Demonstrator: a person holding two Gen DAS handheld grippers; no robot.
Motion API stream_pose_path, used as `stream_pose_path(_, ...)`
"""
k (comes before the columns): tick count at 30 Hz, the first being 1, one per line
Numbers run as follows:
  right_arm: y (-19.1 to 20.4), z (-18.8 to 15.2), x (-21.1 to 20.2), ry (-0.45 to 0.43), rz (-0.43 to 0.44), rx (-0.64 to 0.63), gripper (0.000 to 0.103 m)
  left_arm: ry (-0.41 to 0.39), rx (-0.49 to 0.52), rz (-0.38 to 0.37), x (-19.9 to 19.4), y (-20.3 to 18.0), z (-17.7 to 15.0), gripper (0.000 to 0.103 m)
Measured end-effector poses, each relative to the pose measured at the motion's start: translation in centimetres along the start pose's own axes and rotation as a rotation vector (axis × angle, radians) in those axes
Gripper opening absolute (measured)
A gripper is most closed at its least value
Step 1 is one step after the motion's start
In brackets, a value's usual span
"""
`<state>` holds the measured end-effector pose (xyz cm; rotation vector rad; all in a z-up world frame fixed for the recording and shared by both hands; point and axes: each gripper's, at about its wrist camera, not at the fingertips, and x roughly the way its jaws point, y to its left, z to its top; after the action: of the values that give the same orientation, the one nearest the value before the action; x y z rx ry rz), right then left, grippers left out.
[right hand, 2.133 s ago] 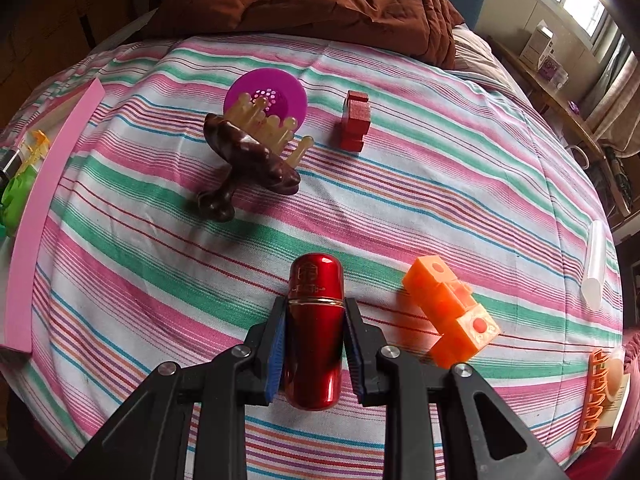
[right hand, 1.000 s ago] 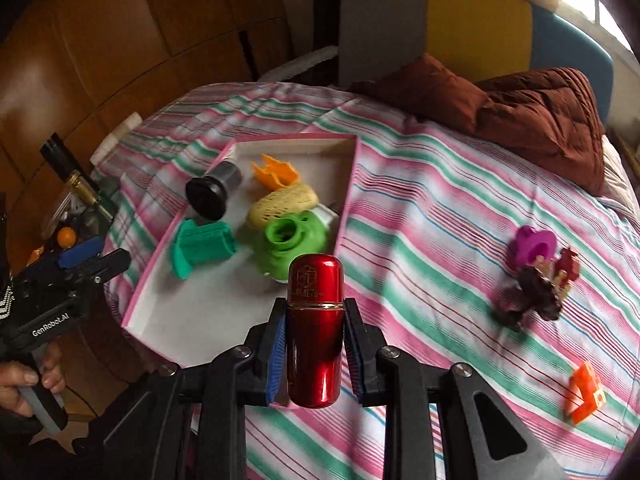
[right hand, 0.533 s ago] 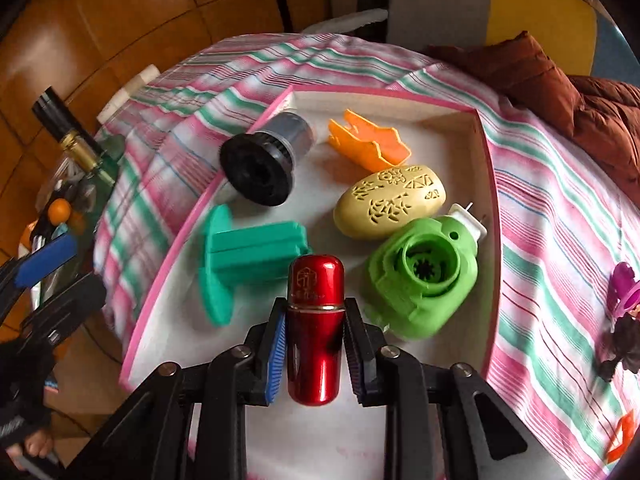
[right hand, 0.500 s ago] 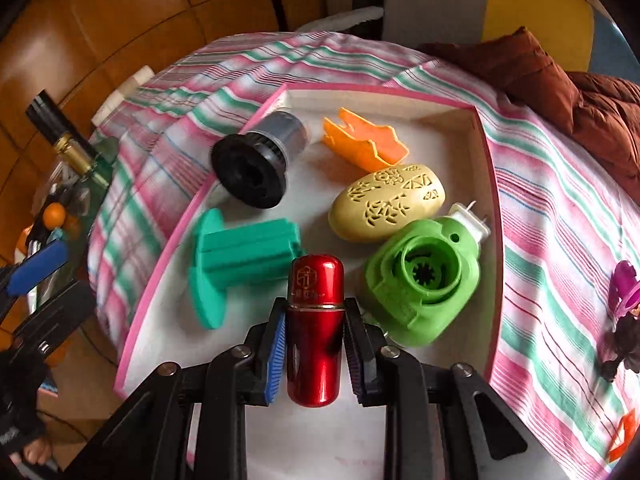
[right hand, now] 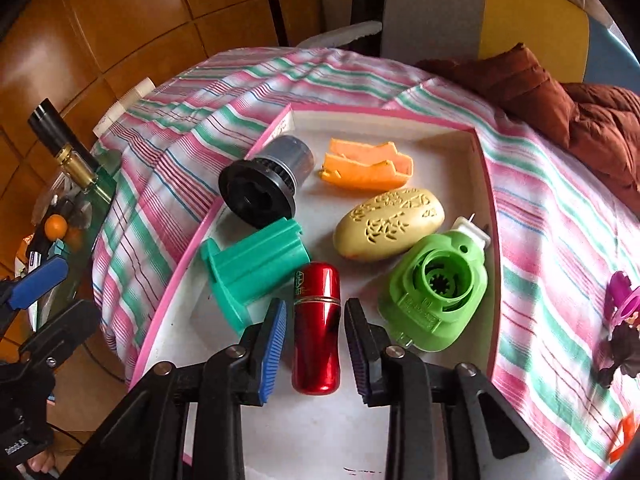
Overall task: Organize rigid objects
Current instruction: 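Lower the red cylinder into the tray and open the right tool, then move the right tool back toward the toys on the bedspread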
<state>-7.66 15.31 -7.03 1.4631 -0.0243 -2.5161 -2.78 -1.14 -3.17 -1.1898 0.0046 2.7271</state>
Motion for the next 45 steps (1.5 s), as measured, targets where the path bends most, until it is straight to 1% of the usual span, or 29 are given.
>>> stream_pose_path(10, -0.5, -0.3, -4.0, -0.107, -0.025, -0.013, 0.03, -0.01, 0.015, 0.005, -0.5, -0.5, 0.0, 0.07)
stream_pose_path(16, -2.7, -0.8, -6.8, -0.164, -0.052, 0.017, 0.03, -0.02, 0.036, 0.004, -0.9, -1.2, 0.2, 0.07)
stream_pose_path(22, -5.9, -1.6, -8.9, -0.202, -0.106, 0.072, 0.03, -0.023, 0.061, -0.004, -1.1, -2.2, 0.4, 0.07)
stream_pose_path(28, -10.4, -2.6, -10.7, -0.223, -0.194, 0.15, 0.03, -0.021, 0.089, -0.01, -1.2, -3.4, 0.5, 0.07)
stream_pose_path(36, -18.7, -4.5, -14.0, -0.255, -0.339, 0.288, 0.03, -0.03, 0.131, -0.023, -1.4, -5.3, 1.2, 0.07)
stream_pose_path(43, -26.6, -7.5, -15.8, -0.3, -0.487, 0.476, 0.03, -0.038, 0.18, -0.028, -1.5, -7.7, 2.0, 0.072)
stream_pose_path(45, -28.4, -9.0, -16.0, -0.318, -0.502, 0.549, 0.03, -0.039, 0.196, -0.037, -1.4, -8.5, 2.2, 0.072)
